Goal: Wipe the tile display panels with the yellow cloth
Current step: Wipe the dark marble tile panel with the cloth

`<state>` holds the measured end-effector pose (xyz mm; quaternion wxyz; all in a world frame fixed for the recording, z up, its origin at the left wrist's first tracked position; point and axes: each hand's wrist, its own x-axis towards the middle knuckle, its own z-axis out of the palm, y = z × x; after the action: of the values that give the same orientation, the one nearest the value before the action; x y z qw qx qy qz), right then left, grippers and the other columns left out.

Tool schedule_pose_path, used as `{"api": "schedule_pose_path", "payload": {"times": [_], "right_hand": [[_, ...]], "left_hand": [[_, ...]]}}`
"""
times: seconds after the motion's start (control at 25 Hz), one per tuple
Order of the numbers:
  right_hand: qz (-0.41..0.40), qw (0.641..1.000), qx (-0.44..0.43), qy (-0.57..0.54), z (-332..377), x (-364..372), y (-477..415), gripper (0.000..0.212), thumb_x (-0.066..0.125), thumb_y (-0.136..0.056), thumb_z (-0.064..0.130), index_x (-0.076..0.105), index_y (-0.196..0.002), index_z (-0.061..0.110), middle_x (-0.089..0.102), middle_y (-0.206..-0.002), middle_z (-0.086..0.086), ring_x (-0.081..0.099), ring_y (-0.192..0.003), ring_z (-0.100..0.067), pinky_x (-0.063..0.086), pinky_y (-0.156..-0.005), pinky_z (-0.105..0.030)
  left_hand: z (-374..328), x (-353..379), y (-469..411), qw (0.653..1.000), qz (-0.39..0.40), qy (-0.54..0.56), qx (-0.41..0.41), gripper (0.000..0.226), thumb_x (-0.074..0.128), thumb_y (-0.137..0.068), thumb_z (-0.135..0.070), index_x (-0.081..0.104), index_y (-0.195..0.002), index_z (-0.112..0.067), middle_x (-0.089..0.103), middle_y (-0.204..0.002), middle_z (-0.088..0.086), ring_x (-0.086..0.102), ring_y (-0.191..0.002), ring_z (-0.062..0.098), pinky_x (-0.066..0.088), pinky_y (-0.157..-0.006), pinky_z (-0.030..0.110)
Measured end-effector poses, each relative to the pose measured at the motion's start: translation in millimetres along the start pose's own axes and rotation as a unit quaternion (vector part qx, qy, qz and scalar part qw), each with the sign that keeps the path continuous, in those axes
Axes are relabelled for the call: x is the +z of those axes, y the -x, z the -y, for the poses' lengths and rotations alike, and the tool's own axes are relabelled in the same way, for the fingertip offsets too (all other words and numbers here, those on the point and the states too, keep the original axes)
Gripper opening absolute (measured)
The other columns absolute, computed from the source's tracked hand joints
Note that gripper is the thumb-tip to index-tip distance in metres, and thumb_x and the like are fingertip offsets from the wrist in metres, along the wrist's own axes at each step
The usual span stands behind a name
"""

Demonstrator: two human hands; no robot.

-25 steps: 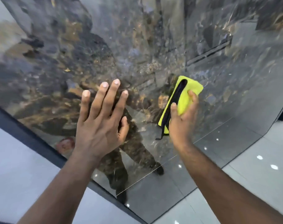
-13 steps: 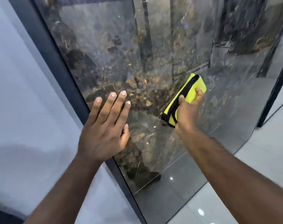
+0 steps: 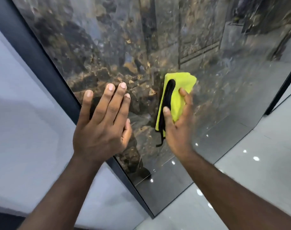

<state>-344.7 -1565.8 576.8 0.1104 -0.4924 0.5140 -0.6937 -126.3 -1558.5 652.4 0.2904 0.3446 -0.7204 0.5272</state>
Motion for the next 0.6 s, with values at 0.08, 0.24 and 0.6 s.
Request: {"api": "schedule_pose_path", "payload": {"times": [0.08, 0.24, 0.6], "right_hand": [[-0.038, 0.984, 0.159, -0.063, -38.0, 1.5, 13.8, 0.062, 0.06, -0.108, 0.017, 0.03, -0.162, 0.026, 0.038, -0.165, -0.006, 0.038, -0.152, -0.022, 0.034, -0.124, -0.035], [-0.106, 0.953, 0.271, -0.081, -56.0, -4.0, 16.8, 0.064, 0.062, -0.105, 0.022, 0.031, -0.158, 0.04, 0.047, -0.157, 0.004, 0.052, -0.139, -0.018, 0.043, -0.117, -0.041], [-0.1, 0.92, 0.365, -0.097, -90.0, -3.5, 54.4, 0.063, 0.064, -0.104, 0.017, 0.034, -0.156, 0.037, 0.058, -0.139, 0.018, 0.061, -0.121, -0.001, 0.049, -0.102, -0.022]], "left_hand": [[-10.0, -0.6, 3.4, 0.999, 0.032, 0.0, -0.004, 0.068, 0.062, -0.099, -0.033, 0.05, -0.16, -0.005, 0.041, -0.171, 0.012, 0.037, -0.159, 0.032, 0.022, -0.13, 0.059], [-27.2, 4.4, 16.5, 0.994, 0.083, -0.003, 0.067, 0.076, 0.063, -0.101, -0.037, 0.041, -0.166, -0.006, 0.038, -0.173, 0.009, 0.034, -0.159, 0.028, 0.023, -0.13, 0.056], [-39.3, 14.1, 29.7, 0.99, 0.088, -0.034, 0.107, 0.075, 0.066, -0.097, -0.039, 0.048, -0.162, -0.007, 0.047, -0.168, 0.01, 0.043, -0.154, 0.033, 0.024, -0.126, 0.065]]}}
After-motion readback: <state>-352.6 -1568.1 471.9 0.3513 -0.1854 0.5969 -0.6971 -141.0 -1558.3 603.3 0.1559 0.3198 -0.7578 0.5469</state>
